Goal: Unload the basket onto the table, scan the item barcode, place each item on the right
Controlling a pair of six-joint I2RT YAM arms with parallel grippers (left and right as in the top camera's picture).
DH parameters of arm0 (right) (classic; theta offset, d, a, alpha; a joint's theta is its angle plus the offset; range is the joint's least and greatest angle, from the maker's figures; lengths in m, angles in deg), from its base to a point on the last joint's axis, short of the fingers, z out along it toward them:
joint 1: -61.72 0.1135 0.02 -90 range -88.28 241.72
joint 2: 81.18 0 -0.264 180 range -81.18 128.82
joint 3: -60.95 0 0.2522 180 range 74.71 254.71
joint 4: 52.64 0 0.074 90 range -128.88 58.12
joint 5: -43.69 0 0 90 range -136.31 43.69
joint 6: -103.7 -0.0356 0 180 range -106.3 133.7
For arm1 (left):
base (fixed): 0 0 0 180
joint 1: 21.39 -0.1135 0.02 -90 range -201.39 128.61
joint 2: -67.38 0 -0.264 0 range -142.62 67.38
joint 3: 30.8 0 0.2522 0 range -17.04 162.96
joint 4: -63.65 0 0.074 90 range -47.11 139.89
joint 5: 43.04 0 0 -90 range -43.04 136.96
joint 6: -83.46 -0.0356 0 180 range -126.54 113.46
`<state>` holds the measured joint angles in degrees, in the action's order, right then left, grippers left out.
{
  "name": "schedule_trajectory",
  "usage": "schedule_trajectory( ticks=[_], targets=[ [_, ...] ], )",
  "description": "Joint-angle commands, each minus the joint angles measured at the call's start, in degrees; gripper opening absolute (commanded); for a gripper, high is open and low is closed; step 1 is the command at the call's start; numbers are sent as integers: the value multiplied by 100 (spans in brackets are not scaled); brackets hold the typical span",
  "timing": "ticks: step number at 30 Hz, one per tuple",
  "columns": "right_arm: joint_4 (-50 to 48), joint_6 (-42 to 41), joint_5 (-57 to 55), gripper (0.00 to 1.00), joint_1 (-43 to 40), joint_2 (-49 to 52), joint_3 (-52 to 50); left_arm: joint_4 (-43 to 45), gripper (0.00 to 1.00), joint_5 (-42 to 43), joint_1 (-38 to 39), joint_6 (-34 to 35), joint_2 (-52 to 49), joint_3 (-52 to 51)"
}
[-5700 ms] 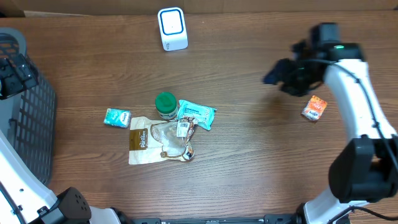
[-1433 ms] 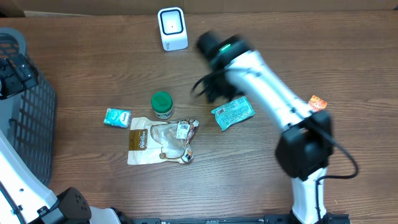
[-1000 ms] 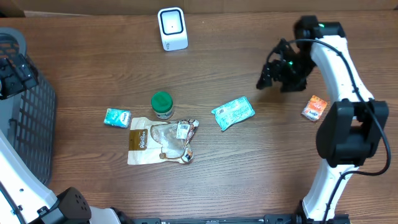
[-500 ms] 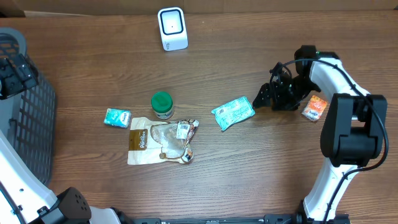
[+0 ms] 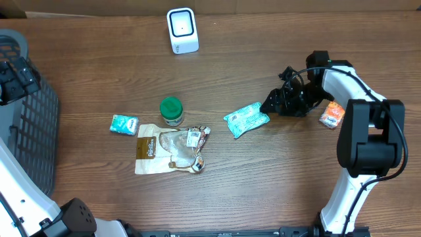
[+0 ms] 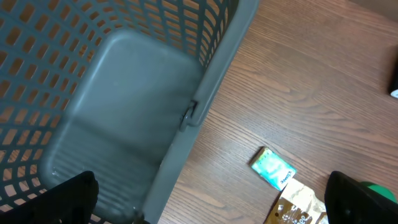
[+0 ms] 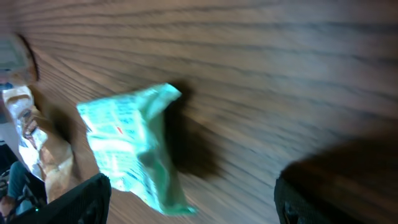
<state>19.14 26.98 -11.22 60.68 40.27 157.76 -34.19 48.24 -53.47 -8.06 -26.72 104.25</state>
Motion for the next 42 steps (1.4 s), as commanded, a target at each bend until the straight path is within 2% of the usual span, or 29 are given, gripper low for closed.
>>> schedule_trajectory(
  ticks=[1, 7, 12, 14, 18, 25, 34, 42],
  targets=[
    [-214, -76, 129, 82, 138, -90, -289, 11, 100, -17, -4, -66, -28, 68],
    [-894, -713, 122, 74, 426, -90, -675, 11, 100, -17, -4, -66, -28, 68],
    [-1217, -905, 103, 66, 723, -90, -951, 11, 100, -17, -4, -66, -28, 68],
    [-1300, -1014, 83, 58, 796, -90, -1056, 11, 100, -20, -4, -66, -28, 68],
    [-1333, -1185, 61, 30, 811, -90, -1143, 11, 100, -17, -4, -66, -28, 68],
    [-1322, -1202, 105, 5, 807, -90, -1141, 11, 100, -17, -4, -66, -28, 68],
    [-1010, -1196, 870, 4, 732, -293, -813, 11, 99, -17, -4, -66, -28, 68],
    [-623, -1167, 1281, 4, 673, -1655, -533, 11, 100, -17, -4, -66, -28, 68]
  ],
)
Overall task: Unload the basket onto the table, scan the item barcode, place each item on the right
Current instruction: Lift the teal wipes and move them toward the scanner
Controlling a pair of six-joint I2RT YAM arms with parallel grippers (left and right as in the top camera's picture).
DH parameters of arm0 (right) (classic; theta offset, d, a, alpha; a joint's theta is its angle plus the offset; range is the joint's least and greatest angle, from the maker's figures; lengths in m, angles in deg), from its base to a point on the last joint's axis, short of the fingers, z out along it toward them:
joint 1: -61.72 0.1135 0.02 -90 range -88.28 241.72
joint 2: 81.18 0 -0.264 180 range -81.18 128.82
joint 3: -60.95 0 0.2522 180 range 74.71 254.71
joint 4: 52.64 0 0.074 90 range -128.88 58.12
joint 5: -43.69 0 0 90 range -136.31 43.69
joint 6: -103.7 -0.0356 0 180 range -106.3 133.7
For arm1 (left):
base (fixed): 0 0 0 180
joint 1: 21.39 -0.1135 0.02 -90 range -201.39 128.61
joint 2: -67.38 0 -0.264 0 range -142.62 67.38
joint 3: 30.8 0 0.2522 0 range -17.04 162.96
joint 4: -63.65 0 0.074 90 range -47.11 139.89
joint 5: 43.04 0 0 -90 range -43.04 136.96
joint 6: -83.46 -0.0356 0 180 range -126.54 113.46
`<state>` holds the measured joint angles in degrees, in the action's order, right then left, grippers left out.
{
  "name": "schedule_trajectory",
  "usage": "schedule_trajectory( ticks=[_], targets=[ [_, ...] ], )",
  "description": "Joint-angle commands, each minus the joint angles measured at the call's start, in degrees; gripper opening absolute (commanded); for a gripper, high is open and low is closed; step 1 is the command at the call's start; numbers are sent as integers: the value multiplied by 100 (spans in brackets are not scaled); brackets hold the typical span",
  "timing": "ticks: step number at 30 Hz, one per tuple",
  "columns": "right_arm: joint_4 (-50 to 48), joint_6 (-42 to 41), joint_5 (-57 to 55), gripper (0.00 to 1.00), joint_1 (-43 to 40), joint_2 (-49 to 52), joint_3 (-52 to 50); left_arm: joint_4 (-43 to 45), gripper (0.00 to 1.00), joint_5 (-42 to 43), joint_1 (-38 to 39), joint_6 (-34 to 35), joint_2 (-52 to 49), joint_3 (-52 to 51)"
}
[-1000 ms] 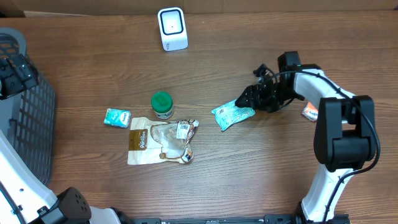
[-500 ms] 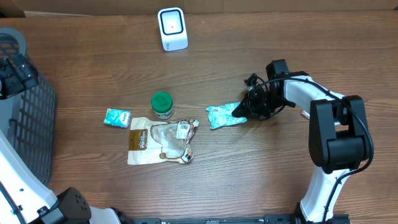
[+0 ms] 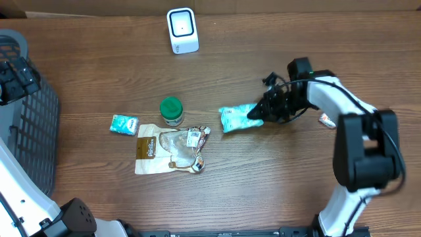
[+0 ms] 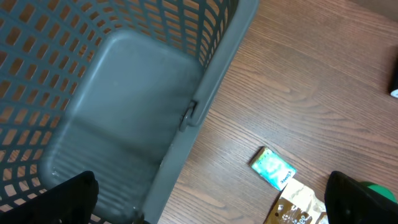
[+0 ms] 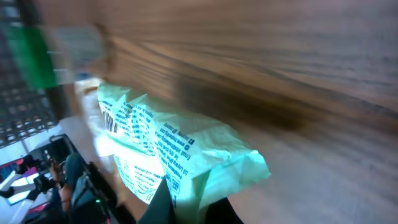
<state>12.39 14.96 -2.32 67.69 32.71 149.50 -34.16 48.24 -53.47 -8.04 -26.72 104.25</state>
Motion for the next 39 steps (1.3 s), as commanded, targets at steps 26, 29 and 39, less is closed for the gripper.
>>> schedule_trajectory(
  ticks=[26, 29, 39],
  targets=[
    [203, -1047, 758, 4, -57, -3029, 293, 9, 100, -20, -4, -68, -28, 68],
    [201, -1196, 682, 4, -24, -3025, 293, 9, 99, -17, -4, -68, -28, 68],
    [754, -1766, -2000, 4, 918, -2299, 1775, 9, 100, -17, -4, -68, -28, 68]
  ],
)
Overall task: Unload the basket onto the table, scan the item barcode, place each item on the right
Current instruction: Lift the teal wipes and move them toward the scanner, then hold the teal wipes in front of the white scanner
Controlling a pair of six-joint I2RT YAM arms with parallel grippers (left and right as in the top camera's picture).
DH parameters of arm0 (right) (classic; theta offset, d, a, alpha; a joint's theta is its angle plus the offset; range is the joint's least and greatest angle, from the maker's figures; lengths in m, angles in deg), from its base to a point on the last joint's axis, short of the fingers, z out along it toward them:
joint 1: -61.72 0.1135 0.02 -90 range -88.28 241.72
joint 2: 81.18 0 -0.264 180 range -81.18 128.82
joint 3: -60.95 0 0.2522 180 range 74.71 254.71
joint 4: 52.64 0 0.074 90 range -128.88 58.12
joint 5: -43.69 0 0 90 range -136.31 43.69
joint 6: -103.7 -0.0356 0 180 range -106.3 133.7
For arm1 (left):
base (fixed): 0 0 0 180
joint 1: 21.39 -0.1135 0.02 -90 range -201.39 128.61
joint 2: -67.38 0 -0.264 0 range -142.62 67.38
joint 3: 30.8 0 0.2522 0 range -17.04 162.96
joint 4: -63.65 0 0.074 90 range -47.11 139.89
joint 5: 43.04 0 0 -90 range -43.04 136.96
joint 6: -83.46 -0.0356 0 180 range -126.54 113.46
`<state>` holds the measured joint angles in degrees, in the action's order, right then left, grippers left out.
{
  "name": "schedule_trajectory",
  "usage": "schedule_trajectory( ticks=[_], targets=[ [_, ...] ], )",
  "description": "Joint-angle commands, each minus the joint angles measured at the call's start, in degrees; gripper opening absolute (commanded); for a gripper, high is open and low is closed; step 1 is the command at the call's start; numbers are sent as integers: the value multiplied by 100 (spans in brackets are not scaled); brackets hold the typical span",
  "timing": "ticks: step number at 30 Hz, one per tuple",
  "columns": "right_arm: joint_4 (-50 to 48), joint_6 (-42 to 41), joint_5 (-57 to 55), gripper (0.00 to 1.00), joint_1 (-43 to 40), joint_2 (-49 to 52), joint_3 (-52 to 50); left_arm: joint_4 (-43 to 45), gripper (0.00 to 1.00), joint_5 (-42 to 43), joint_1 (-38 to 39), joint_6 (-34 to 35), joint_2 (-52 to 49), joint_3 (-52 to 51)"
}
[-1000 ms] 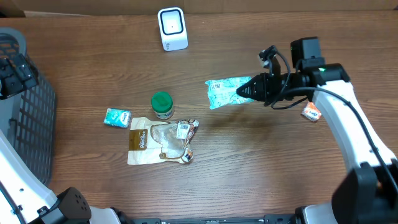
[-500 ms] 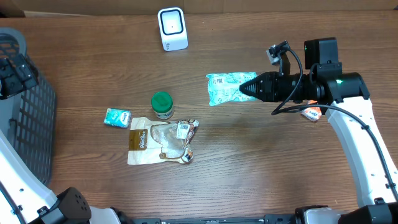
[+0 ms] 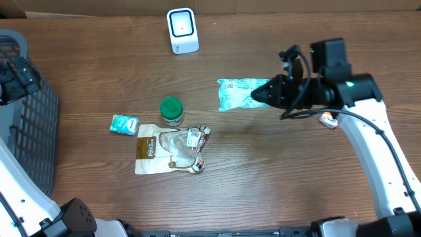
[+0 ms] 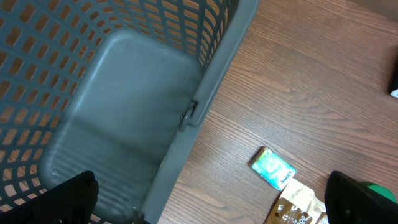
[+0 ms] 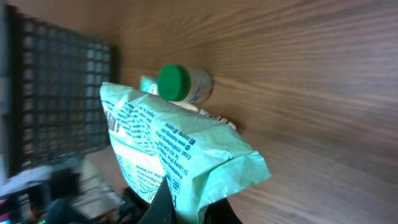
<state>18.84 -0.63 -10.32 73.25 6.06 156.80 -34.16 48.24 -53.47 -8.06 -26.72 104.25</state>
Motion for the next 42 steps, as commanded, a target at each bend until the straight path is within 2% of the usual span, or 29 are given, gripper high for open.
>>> schedule_trajectory(
  ticks=[1, 5, 8, 10, 13, 15, 20, 23, 26, 30, 42],
  targets=[
    [214, -208, -1502, 4, 476, 557, 1401, 9, 100, -17, -4, -66, -28, 68],
    [584, -129, -2846, 4, 938, 1617, 3239, 9, 99, -17, -4, -66, -28, 68],
    [409, 192, -4033, 4, 1237, 2415, 4345, 9, 99, -17, -4, -66, -28, 68],
    [-179, 774, -4787, 4, 1451, 2806, 4645, 9, 100, -20, -4, -66, -28, 68],
    [-1556, 1679, -6190, 4, 1779, 3292, 4651, 9, 100, -17, -4, -66, -28, 68],
    [-2441, 2614, -6688, 4, 1954, 3646, 4651, 9, 100, -20, -4, -66, -28, 68],
    [-4422, 5184, -6953, 4, 2181, 4572, 4651, 9, 99, -17, -4, -66, -28, 68],
    [-5396, 6325, -6959, 4, 2201, 5042, 4651, 9, 100, -17, -4, -66, -28, 68],
    [-6157, 7106, -6957, 4, 2201, 5405, 4651, 9, 99, -17, -4, -66, -28, 68],
    [-6631, 7611, -6937, 4, 2201, 5700, 4651, 9, 100, -17, -4, -66, -28, 68],
    [-5746, 7632, -6566, 4, 2227, 5812, 4649, 9, 100, -17, -4, -66, -28, 68]
  ],
)
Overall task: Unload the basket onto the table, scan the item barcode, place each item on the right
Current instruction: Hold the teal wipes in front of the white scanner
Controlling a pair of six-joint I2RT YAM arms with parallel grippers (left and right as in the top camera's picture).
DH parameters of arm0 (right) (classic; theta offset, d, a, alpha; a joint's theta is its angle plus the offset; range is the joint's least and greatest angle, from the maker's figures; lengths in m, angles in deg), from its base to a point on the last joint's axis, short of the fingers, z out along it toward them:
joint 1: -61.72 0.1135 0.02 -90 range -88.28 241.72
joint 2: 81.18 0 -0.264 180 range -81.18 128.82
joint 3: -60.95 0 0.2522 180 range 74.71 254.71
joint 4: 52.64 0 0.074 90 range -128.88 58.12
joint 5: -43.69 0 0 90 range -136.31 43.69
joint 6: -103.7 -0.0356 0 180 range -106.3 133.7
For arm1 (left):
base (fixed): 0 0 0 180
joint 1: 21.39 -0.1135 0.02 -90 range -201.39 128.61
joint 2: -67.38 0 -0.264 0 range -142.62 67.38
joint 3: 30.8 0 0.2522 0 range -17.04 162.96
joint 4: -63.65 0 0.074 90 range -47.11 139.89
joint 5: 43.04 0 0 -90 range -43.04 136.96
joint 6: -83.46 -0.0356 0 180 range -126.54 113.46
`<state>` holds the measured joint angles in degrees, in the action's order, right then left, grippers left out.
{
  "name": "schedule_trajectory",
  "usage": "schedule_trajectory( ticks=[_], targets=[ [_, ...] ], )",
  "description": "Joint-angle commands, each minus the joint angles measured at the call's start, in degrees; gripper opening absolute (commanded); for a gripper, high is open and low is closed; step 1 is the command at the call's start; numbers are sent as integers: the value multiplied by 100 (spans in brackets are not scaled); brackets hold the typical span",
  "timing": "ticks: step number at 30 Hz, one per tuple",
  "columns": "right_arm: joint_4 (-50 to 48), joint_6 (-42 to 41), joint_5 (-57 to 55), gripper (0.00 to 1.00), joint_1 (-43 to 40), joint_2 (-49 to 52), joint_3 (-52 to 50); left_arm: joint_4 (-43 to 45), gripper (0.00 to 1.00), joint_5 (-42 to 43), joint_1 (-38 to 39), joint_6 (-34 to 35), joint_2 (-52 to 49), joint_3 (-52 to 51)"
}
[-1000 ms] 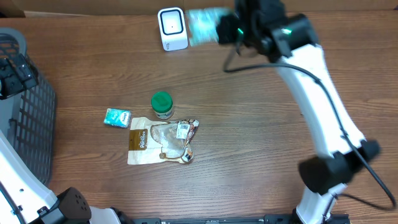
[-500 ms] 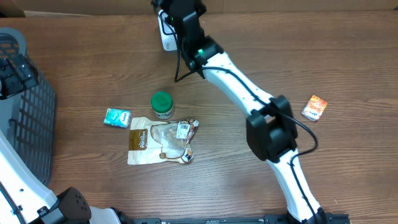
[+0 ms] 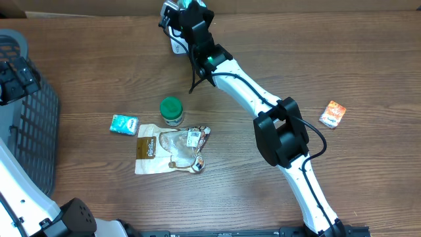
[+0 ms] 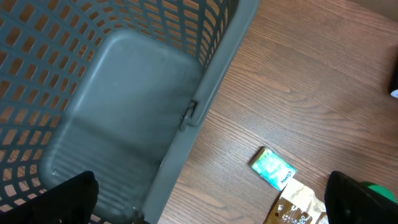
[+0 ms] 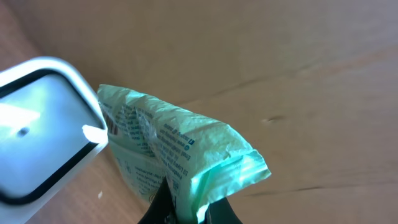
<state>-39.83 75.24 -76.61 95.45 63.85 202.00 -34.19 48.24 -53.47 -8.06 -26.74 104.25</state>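
Observation:
My right gripper (image 5: pixel 186 208) is shut on a crinkled green packet (image 5: pixel 180 155) and holds it up against the white barcode scanner (image 5: pixel 43 124), the packet's printed side next to the scanner's dark window. In the overhead view the right arm reaches to the table's far edge, and its gripper (image 3: pixel 184 13) covers most of the scanner. At the far left, my left gripper (image 3: pixel 16 79) hangs open over the grey basket (image 4: pixel 124 93), holding nothing.
A green-lidded bottle (image 3: pixel 172 110), a small teal packet (image 3: pixel 123 124) and a gold pouch (image 3: pixel 170 150) lie left of centre. An orange packet (image 3: pixel 332 114) lies at the right. The basket's rim (image 3: pixel 26 131) borders the left edge.
My right gripper has moved with the green packet from above mid-table on the right to the scanner at the far edge. The left arm has not moved.
My right gripper was open beside the green packet lying on the table. Then it was shut on the packet's end. Later it held the packet lifted over the table, and now it holds it at the scanner. The left gripper stayed open over the basket throughout.

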Motion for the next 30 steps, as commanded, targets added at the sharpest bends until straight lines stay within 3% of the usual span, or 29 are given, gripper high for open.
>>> schedule_trajectory(
  ticks=[1, 22, 30],
  targets=[
    [175, 26, 57, 4, -7, 76, 125, 11, 100, -17, -4, -66, -26, 68],
    [114, 28, 170, 4, 57, 315, 96, 11, 100, -20, -4, -66, -26, 68],
    [907, 179, 186, 4, 127, 356, 94, 11, 99, -20, -4, -66, -26, 68]
  ],
)
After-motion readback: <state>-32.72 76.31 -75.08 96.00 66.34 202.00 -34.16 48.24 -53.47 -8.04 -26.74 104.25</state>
